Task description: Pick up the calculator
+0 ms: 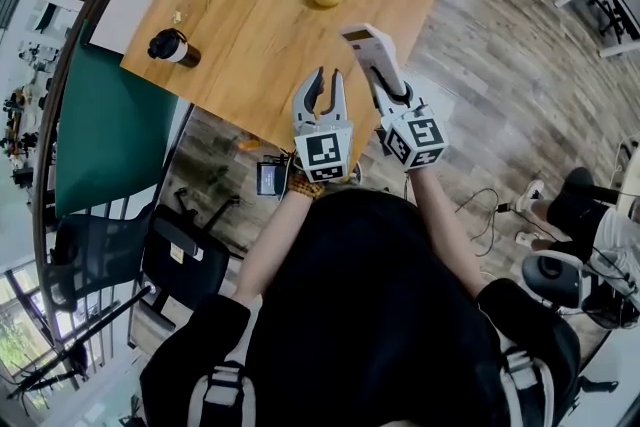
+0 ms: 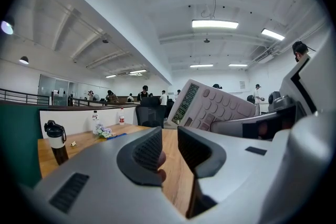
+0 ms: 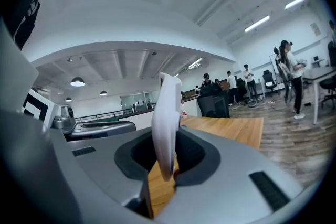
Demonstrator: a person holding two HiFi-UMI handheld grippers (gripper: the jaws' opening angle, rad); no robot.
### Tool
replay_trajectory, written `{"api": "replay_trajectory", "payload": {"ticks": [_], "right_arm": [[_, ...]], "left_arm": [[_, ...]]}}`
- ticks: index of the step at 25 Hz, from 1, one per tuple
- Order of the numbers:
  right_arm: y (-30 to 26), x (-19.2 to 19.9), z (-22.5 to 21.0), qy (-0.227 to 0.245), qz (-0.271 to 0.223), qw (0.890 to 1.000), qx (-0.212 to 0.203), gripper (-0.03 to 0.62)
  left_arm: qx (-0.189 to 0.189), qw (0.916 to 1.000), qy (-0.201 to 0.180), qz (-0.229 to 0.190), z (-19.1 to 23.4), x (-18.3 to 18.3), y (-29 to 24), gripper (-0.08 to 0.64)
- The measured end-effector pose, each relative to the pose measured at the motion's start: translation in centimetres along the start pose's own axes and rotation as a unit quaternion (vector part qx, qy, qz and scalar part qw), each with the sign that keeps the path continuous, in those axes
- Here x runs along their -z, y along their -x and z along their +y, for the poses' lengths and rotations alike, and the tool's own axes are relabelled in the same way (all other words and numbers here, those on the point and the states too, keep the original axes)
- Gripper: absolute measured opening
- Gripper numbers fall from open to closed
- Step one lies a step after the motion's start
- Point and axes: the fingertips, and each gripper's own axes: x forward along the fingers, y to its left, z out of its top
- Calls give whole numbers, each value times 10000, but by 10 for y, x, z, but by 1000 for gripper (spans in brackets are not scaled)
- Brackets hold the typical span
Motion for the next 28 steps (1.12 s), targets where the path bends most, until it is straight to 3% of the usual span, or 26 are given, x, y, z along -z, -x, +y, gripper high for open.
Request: {"api": "replay_trajectory", "payload": {"ticks": [28], "right_arm": [[3,28,-6,-573,145,9982,-52,72]], "left_arm": [[47,9995,-22,313,-1,34,1,63]]}}
